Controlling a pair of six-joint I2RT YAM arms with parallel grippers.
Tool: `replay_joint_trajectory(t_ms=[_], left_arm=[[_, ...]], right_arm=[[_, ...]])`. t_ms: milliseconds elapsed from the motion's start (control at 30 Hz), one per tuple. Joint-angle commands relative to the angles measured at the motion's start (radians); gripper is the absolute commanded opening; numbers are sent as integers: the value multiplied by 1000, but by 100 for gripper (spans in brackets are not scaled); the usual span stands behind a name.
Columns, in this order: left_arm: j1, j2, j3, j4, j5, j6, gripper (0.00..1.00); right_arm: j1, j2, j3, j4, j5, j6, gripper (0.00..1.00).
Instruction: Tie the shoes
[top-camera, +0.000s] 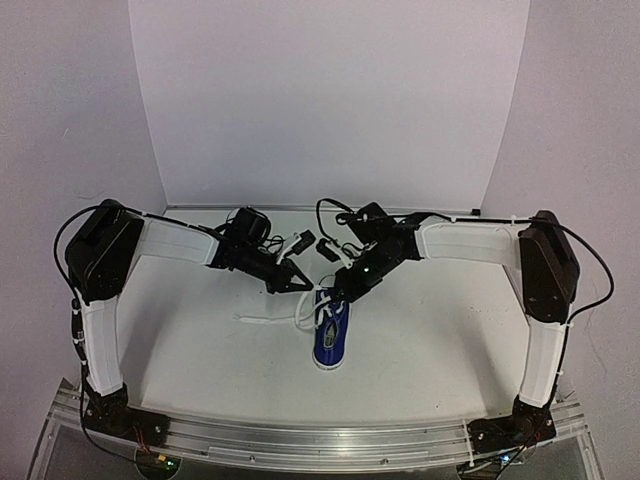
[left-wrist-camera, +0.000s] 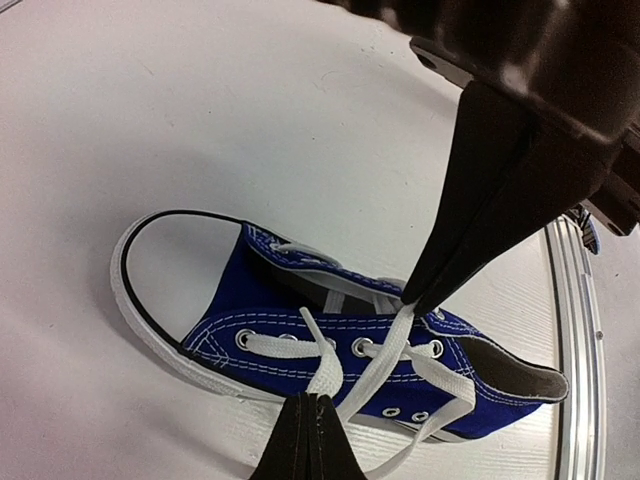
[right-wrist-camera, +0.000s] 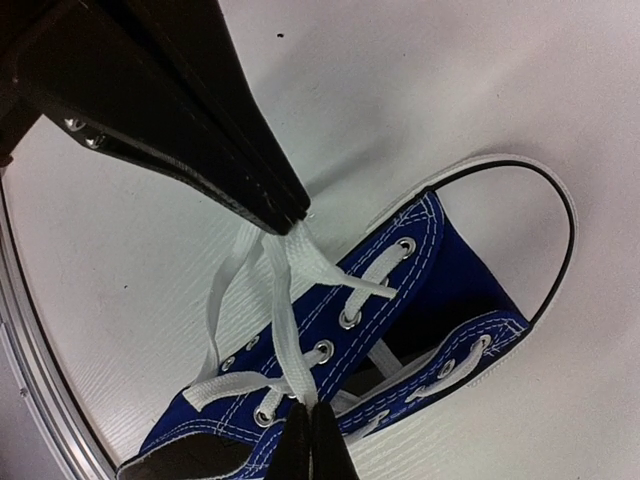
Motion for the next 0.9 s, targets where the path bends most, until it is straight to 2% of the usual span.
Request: replay_joint_trajectory(t_ms=[0, 267, 500, 700, 867], left_arm=[[-17, 27, 31, 100, 75, 15, 0], [-29, 66, -34, 301, 138, 25, 0], [-22, 112, -11, 314, 177, 64, 0], [3, 112, -76, 480, 202, -13, 0], [5, 130, -76, 493, 178, 21, 0]], right_arm=[[-11, -74, -14, 61, -21, 17, 0], [-28, -95, -73, 144, -52, 58, 0], [-41, -115, -114, 183, -64, 57, 0], [-51, -126, -140, 205, -69, 57, 0], [-54, -141, -171, 251, -79, 51, 0]])
